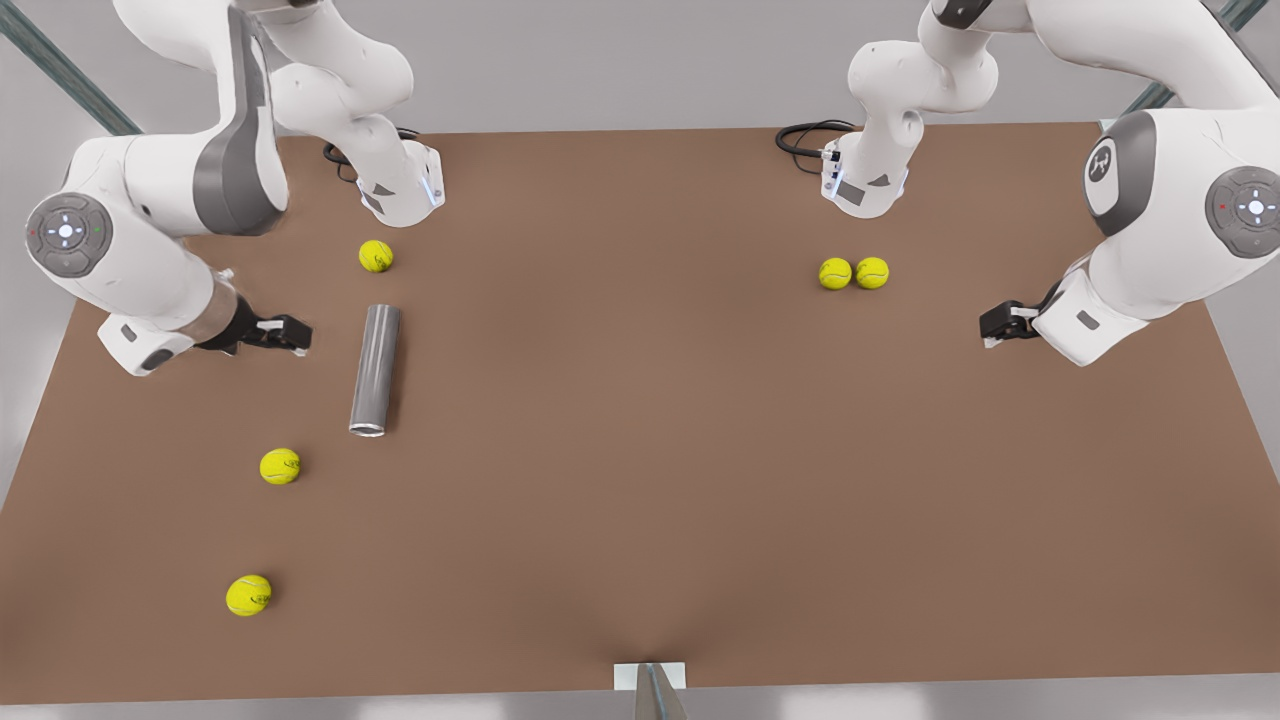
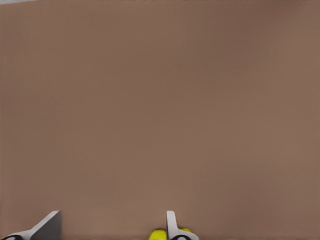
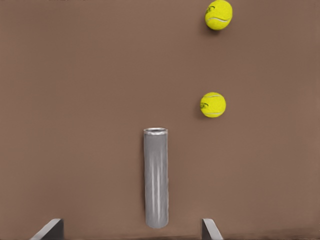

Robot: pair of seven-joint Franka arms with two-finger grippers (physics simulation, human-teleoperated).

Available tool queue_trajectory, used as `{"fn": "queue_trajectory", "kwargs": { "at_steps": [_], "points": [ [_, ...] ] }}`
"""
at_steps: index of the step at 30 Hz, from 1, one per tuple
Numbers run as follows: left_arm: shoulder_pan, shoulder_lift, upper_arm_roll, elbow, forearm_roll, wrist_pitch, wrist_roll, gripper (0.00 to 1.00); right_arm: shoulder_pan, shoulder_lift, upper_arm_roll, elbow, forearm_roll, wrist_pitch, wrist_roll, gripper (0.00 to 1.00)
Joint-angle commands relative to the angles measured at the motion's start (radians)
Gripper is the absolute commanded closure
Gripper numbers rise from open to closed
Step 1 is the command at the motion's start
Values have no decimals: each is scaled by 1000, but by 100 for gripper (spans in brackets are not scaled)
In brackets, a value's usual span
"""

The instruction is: Put the tennis tube upright

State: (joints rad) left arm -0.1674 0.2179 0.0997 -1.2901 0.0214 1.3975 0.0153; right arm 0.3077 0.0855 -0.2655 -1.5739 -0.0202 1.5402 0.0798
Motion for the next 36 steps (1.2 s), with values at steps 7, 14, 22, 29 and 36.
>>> {"fn": "queue_trajectory", "kwargs": {
  "at_steps": [7,14,22,29,36],
  "points": [
    [2,1,-8,0,3,0,0,0,36,80,0,0,-1,-5,15,0],
    [2,5,-9,0,3,-2,-2,0,50,243,3,-3,62,-20,6,0],
    [3,11,-9,-2,5,0,-2,0,-55,283,3,-296,95,308,-72,0],
    [3,14,-9,-2,5,-3,-3,0,-65,269,3,-531,135,495,-75,0],
    [5,23,-9,-2,5,-3,-3,0,-70,19,3,-805,134,719,-74,0]
  ]
}}
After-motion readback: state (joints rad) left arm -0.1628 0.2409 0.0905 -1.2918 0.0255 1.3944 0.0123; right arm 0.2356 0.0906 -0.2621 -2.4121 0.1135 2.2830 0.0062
